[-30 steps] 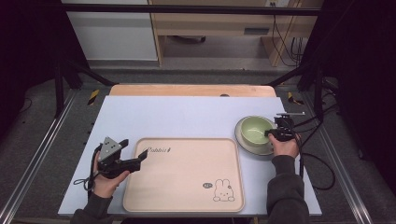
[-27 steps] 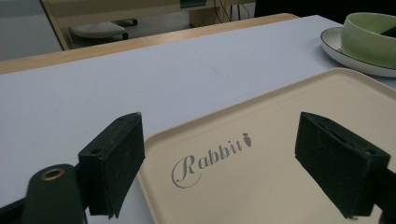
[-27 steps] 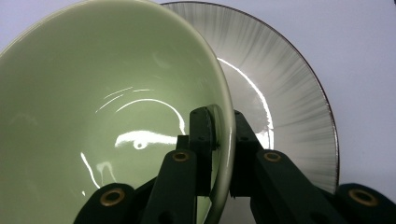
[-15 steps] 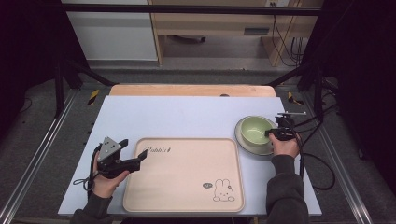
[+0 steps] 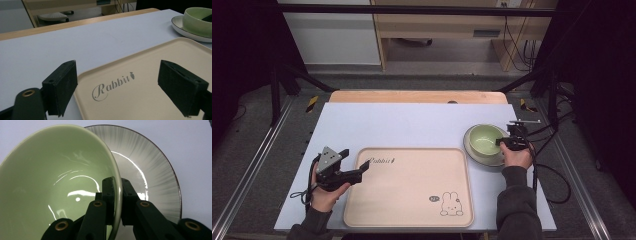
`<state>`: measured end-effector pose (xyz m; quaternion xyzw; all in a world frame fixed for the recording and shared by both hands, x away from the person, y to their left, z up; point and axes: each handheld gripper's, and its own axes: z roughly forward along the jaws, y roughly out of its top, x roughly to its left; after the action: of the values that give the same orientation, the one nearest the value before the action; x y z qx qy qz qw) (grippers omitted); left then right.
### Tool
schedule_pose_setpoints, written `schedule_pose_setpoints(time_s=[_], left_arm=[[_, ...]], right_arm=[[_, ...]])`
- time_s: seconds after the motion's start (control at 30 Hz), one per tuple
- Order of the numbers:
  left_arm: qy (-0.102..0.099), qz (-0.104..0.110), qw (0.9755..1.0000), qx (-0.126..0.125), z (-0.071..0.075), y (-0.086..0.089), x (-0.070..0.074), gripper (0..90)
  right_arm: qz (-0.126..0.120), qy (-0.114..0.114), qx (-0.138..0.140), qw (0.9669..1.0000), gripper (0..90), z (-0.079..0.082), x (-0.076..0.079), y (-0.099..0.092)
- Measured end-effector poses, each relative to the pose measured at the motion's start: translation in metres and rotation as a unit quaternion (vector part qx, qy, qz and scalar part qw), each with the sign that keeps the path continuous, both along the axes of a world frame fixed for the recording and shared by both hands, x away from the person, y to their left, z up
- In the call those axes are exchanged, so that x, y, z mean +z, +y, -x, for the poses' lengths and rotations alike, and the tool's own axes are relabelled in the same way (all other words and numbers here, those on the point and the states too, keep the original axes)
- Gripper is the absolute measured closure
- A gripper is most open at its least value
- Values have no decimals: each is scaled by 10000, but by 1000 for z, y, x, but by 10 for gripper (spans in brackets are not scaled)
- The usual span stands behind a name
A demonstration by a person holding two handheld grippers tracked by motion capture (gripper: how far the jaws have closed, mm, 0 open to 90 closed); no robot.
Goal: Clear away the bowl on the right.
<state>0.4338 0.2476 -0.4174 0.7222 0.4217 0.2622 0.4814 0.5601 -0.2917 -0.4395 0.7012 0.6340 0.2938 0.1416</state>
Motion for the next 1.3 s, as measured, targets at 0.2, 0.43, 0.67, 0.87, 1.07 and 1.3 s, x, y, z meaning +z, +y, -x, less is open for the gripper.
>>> schedule_pose_setpoints(time_s=[0.2,0.43,0.67,0.87,1.07,1.3], left_arm=[[2,-14,10000,-10,0,0,0,155],[5,-13,10000,-6,0,0,0,156],[1,-9,10000,-6,0,0,0,156],[-4,-7,10000,-5,0,0,0,156],[-2,-10,10000,-12,0,-1,0,156],[1,-11,10000,-13,1,-1,0,156]], right_arm=[[-10,-26,-21,10000,843,1,2,1],[41,-78,-7,10000,841,3,4,2],[73,-106,24,9999,839,5,6,3],[8,-164,36,9999,839,7,10,2],[-2,-256,100,9996,839,12,17,1],[-31,-359,193,9992,839,16,25,4]])
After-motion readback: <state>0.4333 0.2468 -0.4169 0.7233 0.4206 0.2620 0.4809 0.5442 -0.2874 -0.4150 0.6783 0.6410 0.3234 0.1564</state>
